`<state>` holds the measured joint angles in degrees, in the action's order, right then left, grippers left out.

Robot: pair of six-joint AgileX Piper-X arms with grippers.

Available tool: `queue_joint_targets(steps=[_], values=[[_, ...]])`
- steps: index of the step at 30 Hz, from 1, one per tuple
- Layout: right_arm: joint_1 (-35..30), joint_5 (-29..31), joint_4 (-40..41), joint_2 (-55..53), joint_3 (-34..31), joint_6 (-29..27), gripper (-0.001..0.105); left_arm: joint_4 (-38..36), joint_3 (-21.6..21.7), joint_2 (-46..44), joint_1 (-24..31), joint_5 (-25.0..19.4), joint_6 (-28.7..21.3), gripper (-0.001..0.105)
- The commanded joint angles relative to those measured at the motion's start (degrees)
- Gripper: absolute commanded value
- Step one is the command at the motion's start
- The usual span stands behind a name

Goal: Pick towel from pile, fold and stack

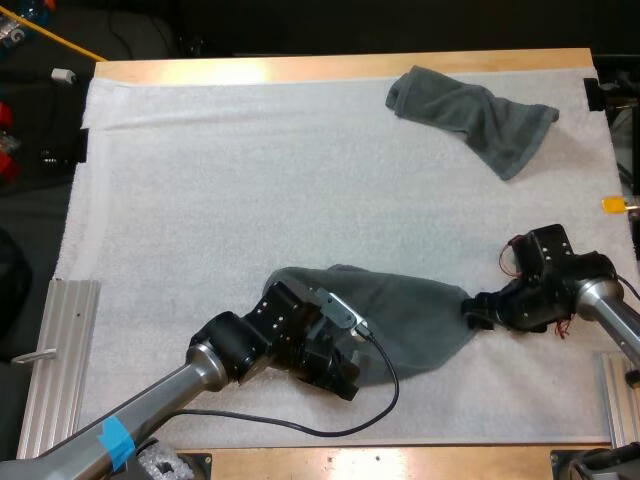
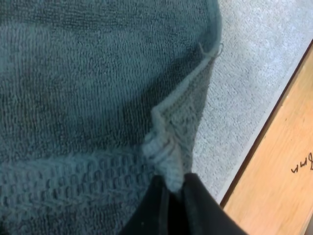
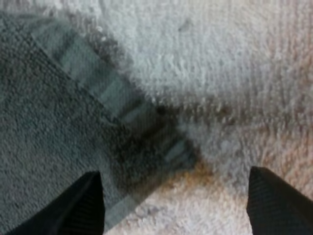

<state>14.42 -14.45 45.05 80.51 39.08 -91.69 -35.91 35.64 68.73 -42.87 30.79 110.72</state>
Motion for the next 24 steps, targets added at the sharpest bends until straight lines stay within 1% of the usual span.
queue_joint_targets(steps=[1, 4, 7, 15, 17, 19, 21, 22, 24], values=[[-0.3, -1.9, -1.4, -0.2, 0.0, -0.5, 0.061, -0.3, 0.4, -0.4, -0.3, -0.5, -0.3, 0.000], [-0.3, -3.7, -3.1, 0.3, 0.0, 1.0, 0.061, -0.3, 0.4, -0.4, -0.3, -0.5, -0.3, 0.000], [-0.3, -3.8, -3.6, 1.4, 0.0, 2.8, 0.061, -0.3, 0.4, -0.4, -0.3, -0.5, -0.3, 0.000], [-0.1, -6.4, -4.0, 4.9, 0.0, 3.1, 0.060, -0.3, 0.4, -0.4, -0.3, -0.5, -0.3, 0.000], [-0.1, -6.4, -4.0, 5.1, 0.0, 3.2, 0.055, -0.3, 0.4, -0.4, -0.3, -0.5, -0.3, 0.000], [-0.1, -6.4, -4.0, 5.1, 0.0, 3.4, 0.043, -0.3, 0.4, -0.4, -0.3, -0.5, -0.3, 0.000], [-0.1, -6.4, -4.0, 5.1, 0.0, 3.4, 0.036, -0.3, 0.4, -0.4, -0.3, -0.5, -0.3, 0.000], [-0.1, -6.4, -4.0, 5.1, 0.0, 3.4, 0.034, -0.3, 0.4, -0.4, -0.3, -0.5, -0.3, 0.000], [-0.1, -6.4, -4.4, 5.1, 0.0, 3.4, 0.035, -0.3, 0.4, -0.4, -0.3, -0.5, -0.3, 0.000]])
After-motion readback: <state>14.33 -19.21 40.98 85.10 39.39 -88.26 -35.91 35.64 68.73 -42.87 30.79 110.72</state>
